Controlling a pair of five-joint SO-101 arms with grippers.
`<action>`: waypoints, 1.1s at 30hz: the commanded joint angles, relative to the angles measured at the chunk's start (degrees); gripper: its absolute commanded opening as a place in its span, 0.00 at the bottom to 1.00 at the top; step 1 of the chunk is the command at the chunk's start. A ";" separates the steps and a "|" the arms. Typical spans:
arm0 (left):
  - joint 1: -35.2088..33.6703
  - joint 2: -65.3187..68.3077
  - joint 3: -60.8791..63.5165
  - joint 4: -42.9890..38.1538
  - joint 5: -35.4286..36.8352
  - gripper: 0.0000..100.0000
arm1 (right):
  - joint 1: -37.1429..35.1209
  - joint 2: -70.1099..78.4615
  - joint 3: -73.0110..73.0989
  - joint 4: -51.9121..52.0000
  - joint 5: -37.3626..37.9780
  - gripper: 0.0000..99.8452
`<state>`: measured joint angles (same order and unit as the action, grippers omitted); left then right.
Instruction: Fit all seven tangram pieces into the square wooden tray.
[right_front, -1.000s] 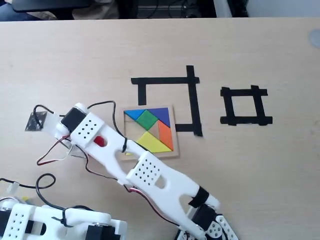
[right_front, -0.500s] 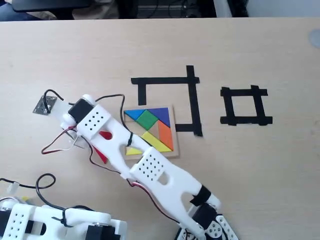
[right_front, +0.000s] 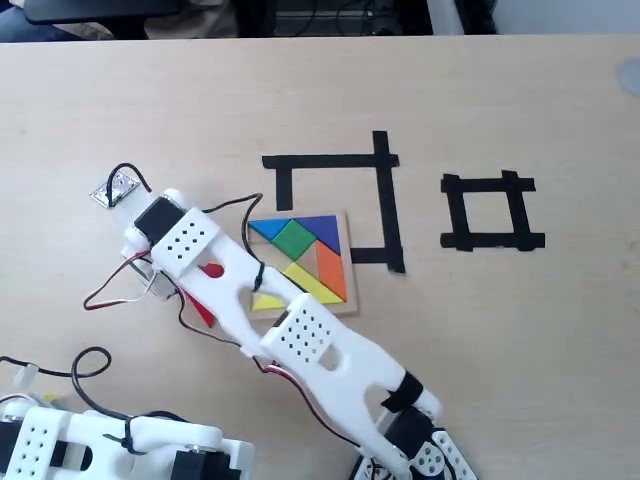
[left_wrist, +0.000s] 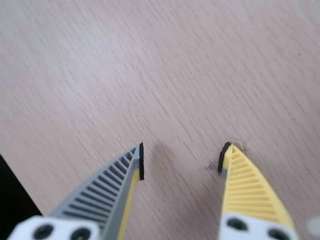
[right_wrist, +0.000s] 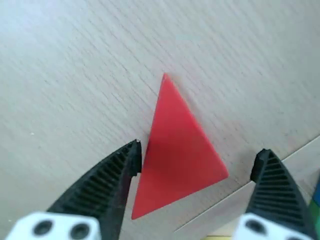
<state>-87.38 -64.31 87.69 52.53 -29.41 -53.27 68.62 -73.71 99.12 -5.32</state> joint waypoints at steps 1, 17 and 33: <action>0.48 0.09 0.13 -0.70 0.00 0.26 | -0.35 -2.33 -0.31 1.58 -0.62 0.35; 0.48 0.09 0.13 -0.70 -0.09 0.26 | 0.70 0.13 0.31 1.85 -6.24 0.35; 0.57 0.09 0.13 -0.70 -0.09 0.26 | 0.35 -0.04 3.47 2.11 -8.79 0.25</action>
<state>-87.38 -64.31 87.69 52.53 -29.41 -52.84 69.76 -70.64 99.12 -13.67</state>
